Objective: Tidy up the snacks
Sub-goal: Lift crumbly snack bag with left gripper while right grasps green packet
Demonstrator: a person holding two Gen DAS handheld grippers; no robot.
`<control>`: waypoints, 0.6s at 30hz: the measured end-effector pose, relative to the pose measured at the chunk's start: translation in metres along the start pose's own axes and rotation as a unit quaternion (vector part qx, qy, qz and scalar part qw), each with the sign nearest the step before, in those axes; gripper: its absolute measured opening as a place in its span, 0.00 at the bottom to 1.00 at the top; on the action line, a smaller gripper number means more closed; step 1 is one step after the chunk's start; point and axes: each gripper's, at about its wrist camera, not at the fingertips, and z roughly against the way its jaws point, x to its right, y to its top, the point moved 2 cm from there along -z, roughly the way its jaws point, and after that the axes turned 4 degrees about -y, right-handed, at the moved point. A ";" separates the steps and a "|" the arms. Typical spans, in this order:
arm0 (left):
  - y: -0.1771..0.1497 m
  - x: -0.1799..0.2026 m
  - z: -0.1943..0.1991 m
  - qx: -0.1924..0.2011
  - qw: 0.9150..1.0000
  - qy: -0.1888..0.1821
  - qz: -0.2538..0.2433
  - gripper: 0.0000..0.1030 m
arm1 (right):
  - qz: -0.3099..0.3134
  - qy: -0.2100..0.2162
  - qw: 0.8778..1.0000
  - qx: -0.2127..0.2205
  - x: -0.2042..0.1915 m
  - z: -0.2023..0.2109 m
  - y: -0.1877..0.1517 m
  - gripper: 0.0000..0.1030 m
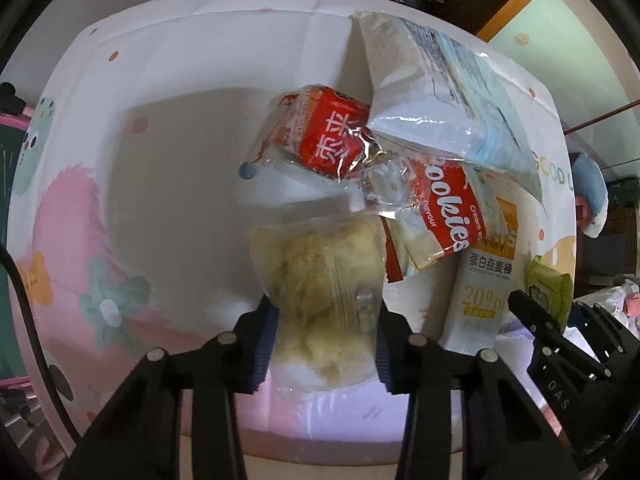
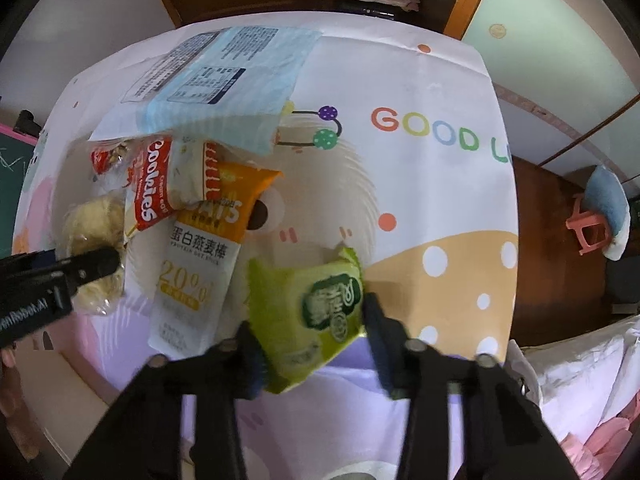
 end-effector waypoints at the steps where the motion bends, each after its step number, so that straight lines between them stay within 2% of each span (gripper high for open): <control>1: -0.002 -0.001 0.005 0.004 1.000 0.006 -0.002 0.37 | -0.002 0.001 1.000 0.003 0.003 0.001 -0.003 0.30; 3: -0.004 -0.004 0.013 0.011 1.000 0.005 -0.005 0.36 | -0.009 0.014 1.000 0.004 0.012 0.006 -0.009 0.17; 4: -0.007 -0.004 0.023 0.018 1.000 -0.001 -0.007 0.35 | -0.015 0.029 0.999 0.005 0.012 0.012 -0.012 0.17; 6: -0.010 -0.001 0.039 0.032 0.999 -0.006 -0.013 0.35 | -0.013 0.030 0.999 0.019 0.018 0.027 -0.014 0.17; 10: -0.025 0.003 0.095 0.074 0.996 -0.020 -0.040 0.35 | -0.014 0.054 0.997 0.045 0.019 0.061 -0.032 0.16; 18: -0.104 -0.003 0.207 0.164 0.979 -0.043 -0.116 0.35 | 0.001 0.114 0.984 0.135 -0.003 0.167 -0.096 0.17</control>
